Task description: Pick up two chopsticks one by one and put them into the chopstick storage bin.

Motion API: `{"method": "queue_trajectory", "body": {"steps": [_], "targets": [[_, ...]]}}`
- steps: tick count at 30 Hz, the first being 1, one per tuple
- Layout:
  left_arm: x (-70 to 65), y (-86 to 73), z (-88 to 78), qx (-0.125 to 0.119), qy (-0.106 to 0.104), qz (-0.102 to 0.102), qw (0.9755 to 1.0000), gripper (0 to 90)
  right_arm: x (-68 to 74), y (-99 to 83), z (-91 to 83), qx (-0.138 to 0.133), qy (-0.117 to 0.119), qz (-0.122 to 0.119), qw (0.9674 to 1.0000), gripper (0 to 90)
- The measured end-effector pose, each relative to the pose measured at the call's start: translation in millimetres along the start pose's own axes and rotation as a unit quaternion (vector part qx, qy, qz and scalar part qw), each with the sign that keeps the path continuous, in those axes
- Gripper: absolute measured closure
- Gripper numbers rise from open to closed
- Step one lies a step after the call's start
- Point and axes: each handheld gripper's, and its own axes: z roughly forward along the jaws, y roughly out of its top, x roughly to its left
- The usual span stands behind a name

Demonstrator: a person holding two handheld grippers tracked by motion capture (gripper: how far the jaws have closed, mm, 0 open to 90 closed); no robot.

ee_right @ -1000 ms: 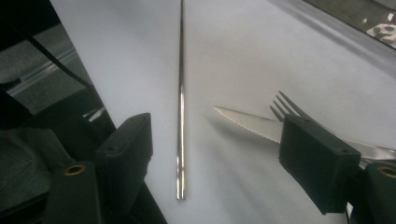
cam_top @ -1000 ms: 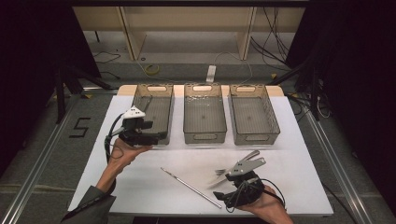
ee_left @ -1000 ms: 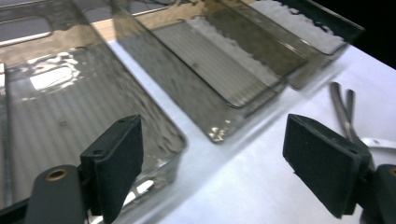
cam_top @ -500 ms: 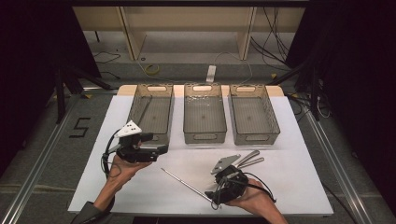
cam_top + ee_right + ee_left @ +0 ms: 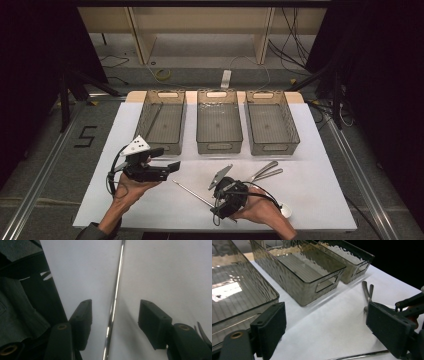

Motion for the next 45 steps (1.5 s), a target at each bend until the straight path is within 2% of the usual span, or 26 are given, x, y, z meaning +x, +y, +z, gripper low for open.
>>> {"method": "queue_trajectory", "body": {"steps": [1, 2, 5, 8, 12, 18, 19, 21, 23, 26, 28, 39, 41, 45], "targets": [[0.1, -0.6, -1.1, -0.002, -0.002, -0.004, 1.0000, 16.1, 0.6, 1.6, 2.0, 0.003, 0.003, 0.001, 1.0000, 47.1], [0.0, -1.3, -1.4, -0.002, -0.001, -0.005, 1.0000, 16.2, -0.4, 2.5, 3.9, 0.008, 0.002, -0.010, 0.9999, 48.3], [-1.7, -2.3, -1.5, 0.004, 0.001, 0.000, 1.0000, 16.3, -1.1, 5.6, 7.9, 0.013, 0.004, -0.018, 0.9997, 51.7], [-3.2, -2.8, -2.4, 0.004, -0.001, 0.002, 1.0000, 16.2, -0.9, 8.3, 11.0, 0.025, -0.004, -0.020, 0.9995, 54.4], [-3.1, -4.8, -5.2, 0.002, 0.004, 0.001, 1.0000, 15.8, -1.2, 10.1, 15.0, 0.035, -0.003, -0.025, 0.9991, 57.2], [-3.8, -5.1, -7.4, -0.003, 0.008, 0.003, 1.0000, 15.8, -1.5, 10.6, 20.0, 0.035, -0.001, -0.034, 0.9988, 62.6], [-3.6, -5.1, -7.3, 0.000, 0.009, 0.008, 0.9999, 15.8, -0.9, 10.8, 20.5, 0.036, 0.000, -0.033, 0.9988, 63.2], [-3.8, -5.3, -7.2, 0.002, 0.010, 0.009, 0.9999, 15.9, -0.4, 11.9, 20.6, 0.048, -0.001, -0.034, 0.9983, 64.5], [-3.3, -5.4, -6.5, 0.001, 0.012, 0.008, 0.9999, 15.9, -0.7, 11.4, 23.4, 0.042, -0.005, -0.035, 0.9985, 65.8], [-3.9, -5.6, -7.2, 0.003, 0.009, 0.007, 0.9999, 15.9, -1.6, 12.2, 23.1, 0.055, -0.007, -0.041, 0.9976, 66.9], [-4.3, -5.5, -7.2, 0.003, 0.010, 0.009, 0.9999, 15.9, -0.9, 11.6, 24.3, 0.046, -0.014, -0.040, 0.9980, 67.6], [-4.1, -5.8, -6.7, 0.005, 0.009, 0.009, 0.9999, 15.9, -0.7, 12.3, 26.0, 0.068, -0.012, -0.043, 0.9967, 72.6], [-4.2, -6.0, -6.7, 0.005, 0.010, 0.010, 0.9999, 15.9, -0.1, 12.0, 27.6, 0.058, -0.014, -0.037, 0.9975, 73.7], [-4.6, -5.6, -6.5, 0.005, 0.010, 0.010, 0.9999, 15.9, -2.5, 12.0, 27.5, 0.061, -0.009, -0.042, 0.9972, 77.0]]}}
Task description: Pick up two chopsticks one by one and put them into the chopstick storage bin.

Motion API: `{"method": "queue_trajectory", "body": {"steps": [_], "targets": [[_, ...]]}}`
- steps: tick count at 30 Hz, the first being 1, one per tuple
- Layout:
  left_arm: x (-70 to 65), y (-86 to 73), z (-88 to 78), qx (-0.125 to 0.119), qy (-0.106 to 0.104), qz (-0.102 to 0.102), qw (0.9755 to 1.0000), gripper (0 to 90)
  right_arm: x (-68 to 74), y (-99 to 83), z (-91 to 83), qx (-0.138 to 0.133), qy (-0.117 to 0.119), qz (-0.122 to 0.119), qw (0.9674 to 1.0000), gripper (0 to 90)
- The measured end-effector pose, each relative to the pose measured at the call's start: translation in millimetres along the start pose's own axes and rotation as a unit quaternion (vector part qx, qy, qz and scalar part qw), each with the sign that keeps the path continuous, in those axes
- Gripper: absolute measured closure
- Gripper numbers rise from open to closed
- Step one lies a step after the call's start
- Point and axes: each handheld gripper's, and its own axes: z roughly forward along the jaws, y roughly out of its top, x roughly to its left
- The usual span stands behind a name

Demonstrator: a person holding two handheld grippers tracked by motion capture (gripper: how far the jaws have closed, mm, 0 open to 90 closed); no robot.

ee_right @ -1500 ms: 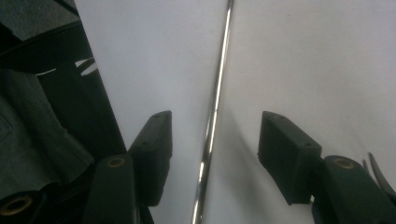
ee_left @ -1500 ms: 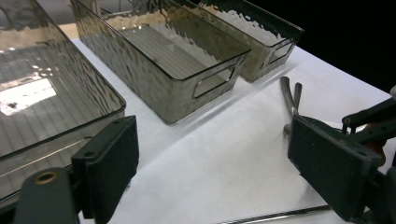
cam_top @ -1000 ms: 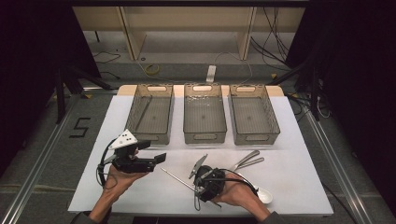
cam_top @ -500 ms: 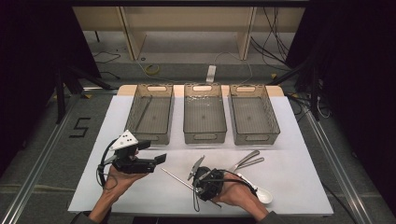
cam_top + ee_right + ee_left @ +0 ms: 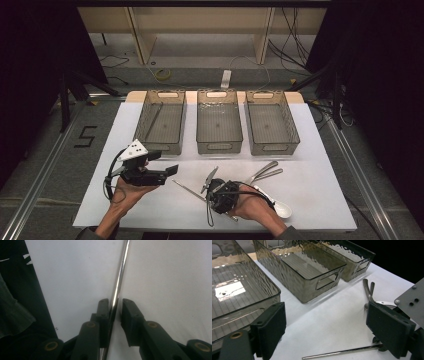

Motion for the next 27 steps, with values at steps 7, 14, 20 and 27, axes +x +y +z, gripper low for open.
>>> {"method": "queue_trajectory", "body": {"steps": [7, 14, 20, 27], "targets": [[-0.4, -0.2, 0.2, 0.001, 0.005, 0.003, 1.0000, 15.9, -1.5, 1.2, 0.7, 0.000, 0.003, 0.008, 1.0000, 80.6], [-0.3, -0.1, 0.3, 0.001, 0.006, 0.003, 1.0000, 15.9, -3.0, 2.0, 0.7, 0.006, 0.003, 0.007, 1.0000, 84.7], [-0.6, 0.1, 0.4, 0.000, 0.005, 0.003, 1.0000, 16.0, -2.8, 3.9, 1.0, 0.012, 0.002, 0.007, 0.9999, 85.2], [-2.4, 0.2, 2.4, 0.005, -0.001, 0.007, 1.0000, 16.1, -0.3, 5.0, -0.2, 0.020, -0.005, -0.004, 0.9998, 85.5]]}}
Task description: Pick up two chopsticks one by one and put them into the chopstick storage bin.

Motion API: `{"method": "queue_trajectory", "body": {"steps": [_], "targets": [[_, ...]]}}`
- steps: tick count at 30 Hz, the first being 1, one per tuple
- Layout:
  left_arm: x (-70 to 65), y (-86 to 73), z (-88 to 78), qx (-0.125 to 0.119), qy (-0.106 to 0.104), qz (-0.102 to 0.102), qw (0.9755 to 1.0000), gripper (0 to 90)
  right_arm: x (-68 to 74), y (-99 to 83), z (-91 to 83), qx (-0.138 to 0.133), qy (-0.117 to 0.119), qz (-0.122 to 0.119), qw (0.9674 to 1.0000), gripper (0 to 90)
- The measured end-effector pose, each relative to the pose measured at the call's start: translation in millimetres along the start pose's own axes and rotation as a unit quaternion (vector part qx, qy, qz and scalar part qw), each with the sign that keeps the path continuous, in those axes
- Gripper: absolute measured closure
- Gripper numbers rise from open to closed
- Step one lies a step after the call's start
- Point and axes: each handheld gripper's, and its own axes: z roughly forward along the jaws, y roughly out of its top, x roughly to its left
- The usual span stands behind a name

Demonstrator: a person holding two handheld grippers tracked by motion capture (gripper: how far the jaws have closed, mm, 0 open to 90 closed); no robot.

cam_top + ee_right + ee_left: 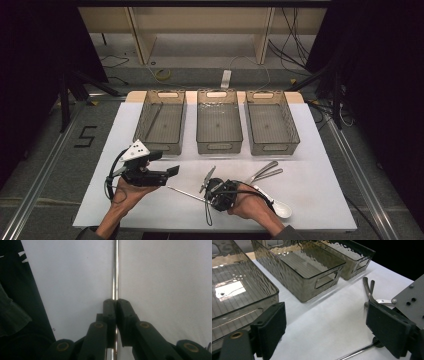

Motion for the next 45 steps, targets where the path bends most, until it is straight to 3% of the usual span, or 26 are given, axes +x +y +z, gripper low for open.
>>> {"method": "queue_trajectory", "body": {"steps": [4, 5, 6, 10, 11, 13, 17, 21, 22, 25, 30, 33, 34, 35, 36, 37, 38, 40, 44, 45], "targets": [[-2.3, 0.1, 1.8, 0.006, -0.004, 0.003, 1.0000, 16.2, 0.7, -0.6, 0.6, -0.007, -0.004, -0.014, 0.9999, 85.7], [-3.4, 0.0, 1.7, 0.006, -0.004, 0.005, 1.0000, 16.2, 2.4, -0.2, 0.6, -0.012, -0.004, -0.005, 0.9999, 85.7], [-3.6, 0.1, 1.7, 0.004, -0.005, 0.004, 1.0000, 16.4, 1.5, -0.6, -0.1, -0.009, -0.003, -0.018, 0.9998, 85.8], [-4.7, 0.3, 2.1, 0.008, -0.005, 0.009, 0.9999, 16.7, 6.2, 2.0, -3.7, -0.010, 0.002, -0.023, 0.9997, 85.9], [-4.6, 0.4, 1.6, 0.008, -0.007, 0.008, 0.9999, 16.8, 5.5, 1.7, -5.1, -0.009, 0.000, -0.036, 0.9993, 85.9], [-4.2, 1.2, 2.3, 0.005, -0.014, 0.000, 0.9999, 17.1, 5.7, 2.2, -9.1, -0.019, -0.001, -0.039, 0.9990, 86.0], [-5.8, 1.5, 0.0, 0.008, -0.010, 0.014, 0.9998, 17.7, 6.8, 2.5, -20.3, -0.030, -0.007, -0.040, 0.9987, 86.0], [-7.7, 1.3, 3.4, 0.016, -0.021, 0.012, 0.9996, 18.1, 5.8, 2.0, -23.2, -0.045, -0.011, -0.037, 0.9982, 86.1], [-10.4, 0.9, 5.6, 0.031, -0.023, 0.029, 0.9989, 18.2, 4.7, 1.7, -25.5, -0.045, -0.012, -0.042, 0.9980, 86.1], [-12.1, 1.1, 7.7, 0.038, -0.031, 0.031, 0.9983, 18.1, 2.0, 1.0, -34.1, -0.056, -0.014, -0.032, 0.9978, 86.1], [-16.8, 4.9, 11.5, 0.054, -0.047, 0.053, 0.9961, 18.8, -3.2, -1.5, -45.1, -0.063, -0.018, -0.035, 0.9972, 86.1], [-21.0, 7.1, 16.5, 0.079, -0.061, 0.072, 0.9923, 19.3, -6.1, -2.7, -52.2, -0.073, -0.021, -0.032, 0.9966, 86.1], [-25.9, 6.8, 20.0, 0.099, -0.065, 0.088, 0.9890, 19.9, -6.2, -2.6, -53.8, -0.073, -0.020, -0.027, 0.9968, 86.1], [-25.9, 6.8, 20.0, 0.099, -0.065, 0.088, 0.9890, 20.2, -7.0, -2.8, -55.5, -0.075, -0.024, -0.027, 0.9965, 86.1], [-30.2, 6.0, 22.7, 0.119, -0.078, 0.098, 0.9849, 20.2, -8.3, -3.1, -56.6, -0.077, -0.024, -0.031, 0.9963, 86.0], [-32.7, 5.9, 24.2, 0.128, -0.083, 0.104, 0.9828, 20.3, -8.9, -3.5, -58.3, -0.076, -0.026, -0.033, 0.9962, 86.1], [-32.7, 5.9, 24.2, 0.128, -0.083, 0.104, 0.9828, 20.7, -8.5, -3.4, -59.7, -0.079, -0.028, -0.027, 0.9961, 86.1], [-37.7, 6.4, 28.2, 0.144, -0.090, 0.119, 0.9782, 22.0, -9.4, -3.6, -62.2, -0.083, -0.028, -0.027, 0.9958, 86.1], [-48.7, 5.9, 41.7, 0.185, -0.106, 0.160, 0.9638, 26.1, -10.5, -4.1, -67.1, -0.084, -0.033, -0.031, 0.9954, 86.0], [-48.7, 5.9, 41.7, 0.185, -0.106, 0.160, 0.9638, 26.9, -9.7, -4.0, -68.0, -0.087, -0.035, -0.028, 0.9952, 86.0]]}}
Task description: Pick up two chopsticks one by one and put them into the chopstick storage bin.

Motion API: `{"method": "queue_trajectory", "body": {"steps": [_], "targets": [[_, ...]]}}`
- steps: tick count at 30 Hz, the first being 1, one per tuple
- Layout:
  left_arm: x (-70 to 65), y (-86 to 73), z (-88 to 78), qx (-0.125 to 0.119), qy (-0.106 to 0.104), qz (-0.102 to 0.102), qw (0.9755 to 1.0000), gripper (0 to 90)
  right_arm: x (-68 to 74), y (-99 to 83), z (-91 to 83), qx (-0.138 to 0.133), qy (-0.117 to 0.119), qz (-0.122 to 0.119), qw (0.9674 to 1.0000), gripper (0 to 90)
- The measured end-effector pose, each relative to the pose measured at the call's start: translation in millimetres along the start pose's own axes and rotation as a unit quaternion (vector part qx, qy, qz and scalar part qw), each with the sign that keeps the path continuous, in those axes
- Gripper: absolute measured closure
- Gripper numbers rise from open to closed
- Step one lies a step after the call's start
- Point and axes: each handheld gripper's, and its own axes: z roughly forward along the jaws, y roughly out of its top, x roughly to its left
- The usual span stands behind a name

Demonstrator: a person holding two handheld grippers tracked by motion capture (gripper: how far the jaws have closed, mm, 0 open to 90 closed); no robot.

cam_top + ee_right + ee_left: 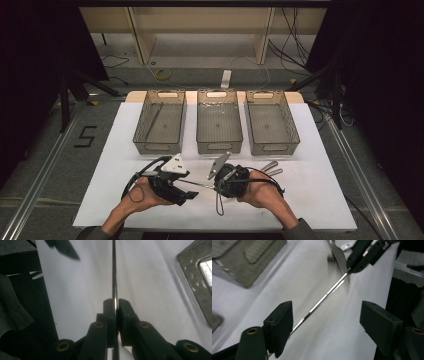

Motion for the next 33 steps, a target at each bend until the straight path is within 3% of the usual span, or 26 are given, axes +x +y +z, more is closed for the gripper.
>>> {"method": "queue_trajectory", "body": {"steps": [4, 10, 16, 21, 25, 28, 30, 32, 33], "targets": [[-5.2, 6.6, 10.5, 0.031, 0.000, 0.033, 0.9990, 32.7, -0.3, 1.2, -1.4, -0.002, -0.001, -0.008, 1.0000, 86.0], [-7.8, 10.8, 20.9, 0.055, -0.008, 0.057, 0.9969, 43.8, 2.6, 3.3, -0.9, -0.006, 0.003, -0.011, 0.9999, 86.0], [-11.4, 15.1, 25.4, 0.066, -0.014, 0.086, 0.9940, 56.2, 2.8, 4.0, 1.7, -0.003, 0.008, -0.027, 0.9996, 85.9], [-13.0, 14.6, 30.0, 0.076, -0.017, 0.097, 0.9922, 63.2, 6.0, 4.1, 2.6, -0.005, 0.014, -0.021, 0.9997, 85.9], [-13.6, 13.6, 34.9, 0.082, -0.015, 0.111, 0.9903, 68.7, 6.8, 5.4, 2.7, 0.004, 0.022, -0.031, 0.9993, 86.0], [-16.2, 13.6, 39.4, 0.083, -0.010, 0.131, 0.9878, 74.0, 6.8, 3.3, 3.4, 0.007, 0.023, -0.031, 0.9993, 86.1], [-17.1, 15.7, 40.3, 0.083, -0.015, 0.137, 0.9870, 72.5, 6.6, 3.5, 1.6, 0.013, 0.028, -0.034, 0.9990, 86.0], [-17.5, 16.4, 41.4, 0.081, -0.010, 0.135, 0.9874, 61.2, 5.7, 2.9, 1.7, 0.005, 0.025, -0.037, 0.9990, 86.0], [-18.2, 16.9, 43.2, 0.084, -0.008, 0.136, 0.9870, 60.1, 5.5, 2.7, 1.4, 0.005, 0.023, -0.034, 0.9991, 86.0]]}}
